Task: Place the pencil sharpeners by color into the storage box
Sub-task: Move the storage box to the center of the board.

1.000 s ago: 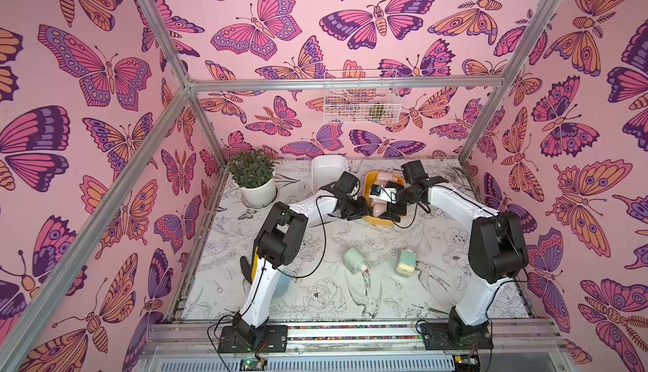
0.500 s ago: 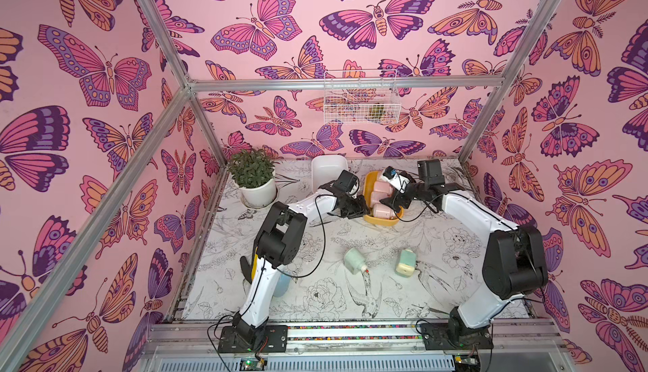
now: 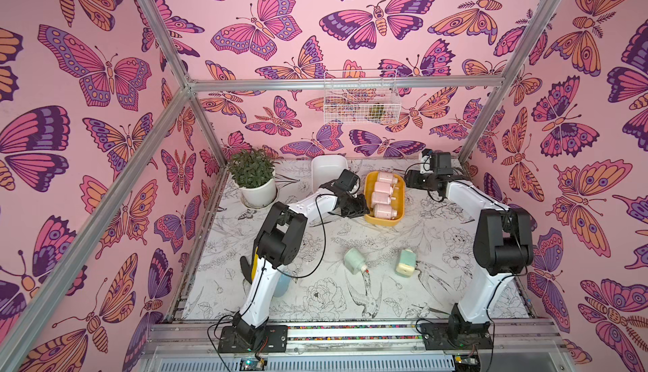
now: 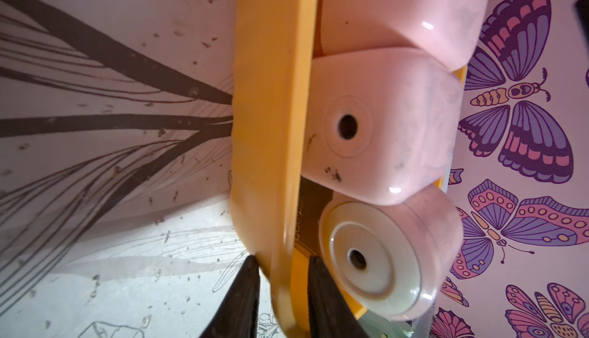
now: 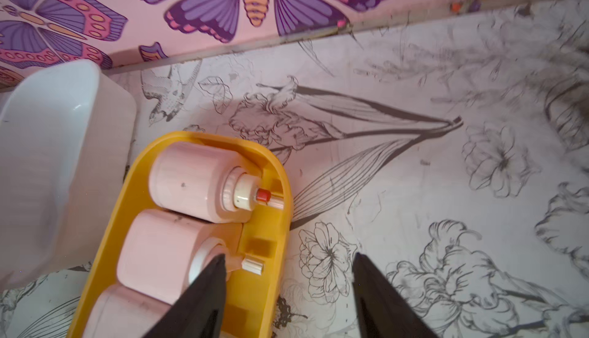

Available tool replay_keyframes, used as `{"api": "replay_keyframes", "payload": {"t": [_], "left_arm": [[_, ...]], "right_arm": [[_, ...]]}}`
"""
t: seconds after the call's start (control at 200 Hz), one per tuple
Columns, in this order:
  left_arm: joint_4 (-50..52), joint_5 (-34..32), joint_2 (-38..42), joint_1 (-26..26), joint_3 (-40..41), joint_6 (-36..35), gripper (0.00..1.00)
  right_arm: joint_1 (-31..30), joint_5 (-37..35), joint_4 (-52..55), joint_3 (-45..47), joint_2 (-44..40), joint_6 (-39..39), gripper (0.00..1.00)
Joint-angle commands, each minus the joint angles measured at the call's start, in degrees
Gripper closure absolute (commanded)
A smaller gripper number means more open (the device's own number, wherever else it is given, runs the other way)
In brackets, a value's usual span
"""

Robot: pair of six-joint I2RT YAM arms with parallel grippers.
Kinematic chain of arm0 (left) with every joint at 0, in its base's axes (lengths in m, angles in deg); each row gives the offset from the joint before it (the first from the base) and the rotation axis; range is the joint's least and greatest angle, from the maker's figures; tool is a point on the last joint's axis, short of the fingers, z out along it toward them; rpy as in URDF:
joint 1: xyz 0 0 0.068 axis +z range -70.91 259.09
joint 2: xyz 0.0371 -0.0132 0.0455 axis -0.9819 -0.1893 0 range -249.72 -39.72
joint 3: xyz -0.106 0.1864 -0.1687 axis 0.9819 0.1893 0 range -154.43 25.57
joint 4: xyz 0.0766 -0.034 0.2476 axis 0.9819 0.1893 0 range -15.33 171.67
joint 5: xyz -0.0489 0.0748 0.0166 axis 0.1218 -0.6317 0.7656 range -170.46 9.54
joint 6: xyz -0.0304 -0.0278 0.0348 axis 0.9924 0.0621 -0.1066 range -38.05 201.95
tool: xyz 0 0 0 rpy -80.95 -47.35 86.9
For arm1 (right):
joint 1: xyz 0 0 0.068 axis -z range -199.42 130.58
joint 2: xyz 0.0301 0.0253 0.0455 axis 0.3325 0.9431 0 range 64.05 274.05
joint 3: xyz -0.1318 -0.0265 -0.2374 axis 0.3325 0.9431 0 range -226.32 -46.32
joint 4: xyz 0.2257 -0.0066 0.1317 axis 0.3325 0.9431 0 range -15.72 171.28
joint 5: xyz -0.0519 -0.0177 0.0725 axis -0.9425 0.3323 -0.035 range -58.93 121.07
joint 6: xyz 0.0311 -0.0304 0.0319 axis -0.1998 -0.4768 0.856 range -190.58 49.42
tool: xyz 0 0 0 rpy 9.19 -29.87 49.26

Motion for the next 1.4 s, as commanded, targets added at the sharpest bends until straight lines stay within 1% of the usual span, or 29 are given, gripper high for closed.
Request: {"api": "replay_keyframes", "payload": {"t": [0.0, 0.03, 0.1, 0.15, 0.185, 0.225, 0.285, 0.341, 0.406, 0.466, 0.531, 0.616, 0.656, 0.696, 0.751, 0.876, 0.896, 0.901, 0.906, 0.916, 1.007, 1.132, 1.187, 1.217, 1.252, 1.302, 1.397], "left_arm": [[0.35, 1.89, -0.91, -1.81, -2.58, 0.48, 0.71], [0.35, 1.85, -0.99, -1.85, -2.58, 0.58, 0.71], [0.35, 1.36, -1.11, -1.96, -2.41, 0.84, 0.71], [0.40, 1.22, -1.07, -2.01, -2.25, 0.84, 0.71], [0.35, 1.14, -1.09, -2.00, -2.11, 0.84, 0.71], [0.35, 1.13, -1.19, -1.95, -2.05, 0.81, 0.71], [0.33, 1.14, -1.17, -1.88, -2.07, 0.58, 0.71], [0.31, 1.19, -1.04, -1.62, -1.94, 0.43, 0.71], [0.36, 1.30, -0.50, -1.10, -1.44, 0.06, 0.71], [0.35, 0.89, 0.77, -0.43, -0.57, -0.63, 0.70], [0.35, 0.25, 2.77, 0.34, 0.78, -1.79, 0.69], [0.35, -0.67, 5.86, 1.19, 3.30, -3.44, 0.67], [0.35, -0.92, 7.42, 1.66, 4.61, -4.33, 0.64], [0.35, -1.55, 9.09, 2.23, 6.02, -5.26, 0.54], [0.33, -3.18, 11.64, 2.98, 8.19, -6.67, 0.42], [0.49, -8.20, 17.31, 4.59, 12.40, -10.67, 0.20], [0.53, -9.42, 18.08, 4.80, 13.05, -11.34, 0.15], [0.53, -9.74, 18.32, 4.82, 13.20, -11.49, 0.08], [0.53, -10.08, 18.48, 4.87, 13.33, -11.61, 0.03], [0.49, -10.79, 18.93, 4.91, 13.68, -11.78, 0.00], [0.38, -16.62, 21.86, 5.48, 15.82, -15.11, 0.01], [-0.60, -26.61, 24.28, 6.30, 18.06, -15.79, 0.01], [-0.92, -25.23, 24.47, 7.04, 18.28, -19.43, 0.01], [-0.97, -26.03, 24.28, 7.28, 18.16, -20.23, 0.01], [-0.88, -27.36, 23.86, 7.66, 17.96, -20.14, 0.01], [-0.72, -27.24, 22.96, 8.52, 17.49, -19.73, 0.01], [-0.06, -27.23, 21.36, 10.28, 16.56, -16.85, 0.00]], "right_arm": [[-0.24, 0.32, 6.69, -1.77, 2.14, 6.49, 0.46], [-0.21, 1.88, 6.68, -1.72, 2.25, 6.43, 0.48], [-0.24, 4.66, 6.52, -0.94, 2.38, 6.68, 0.53], [-0.25, 6.82, 6.87, -0.66, 2.74, 6.12, 0.54], [-0.33, 7.50, 7.29, -0.74, 3.44, 5.87, 0.57], [-0.40, 7.63, 7.92, -1.08, 4.25, 5.52, 0.59], [-0.44, 7.08, 8.94, -1.79, 5.27, 4.89, 0.65], [-0.42, 6.57, 9.65, -2.54, 5.98, 4.33, 0.66], [-0.47, 6.00, 9.78, -3.13, 6.47, 3.97, 0.70], [-0.48, 5.47, 9.78, -3.66, 6.95, 3.87, 0.73], [-0.49, 4.94, 9.61, -4.28, 7.42, 3.87, 0.80], [-0.43, 4.65, 8.99, -5.10, 7.92, 4.05, 0.85], [-0.46, 4.27, 8.89, -5.91, 8.25, 4.04, 0.89], [-0.50, 3.81, 9.12, -6.78, 8.61, 3.95, 0.92], [-0.38, 3.34, 9.41, -8.13, 9.24, 3.65, 1.00], [-0.33, 3.80, 9.06, -10.86, 10.56, 2.59, 1.00], [-0.33, 4.34, 9.30, -11.44, 10.93, 2.12, 1.00], [-0.33, 4.45, 9.32, -11.56, 11.07, 1.98, 1.00], [-0.33, 4.59, 9.37, -11.80, 11.18, 1.83, 1.00], [-0.33, 4.83, 9.52, -12.20, 11.33, 1.47, 1.00], [-0.33, 5.53, 10.94, -15.79, 13.30, -0.18, 1.00], [-0.33, 7.72, 11.79, -20.10, 16.34, -1.98, 1.00], [-0.33, 7.85, 11.70, -21.65, 17.66, -1.70, 1.00], [-0.29, 7.90, 11.69, -22.61, 18.44, -1.25, 1.00], [-0.33, 7.97, 11.92, -23.49, 19.16, -0.93, 1.00], [-0.33, 7.99, 12.44, -24.81, 20.19, -0.27, 1.00], [-0.33, 9.36, 12.14, -25.68, 20.87, -0.03, 0.99]]}}
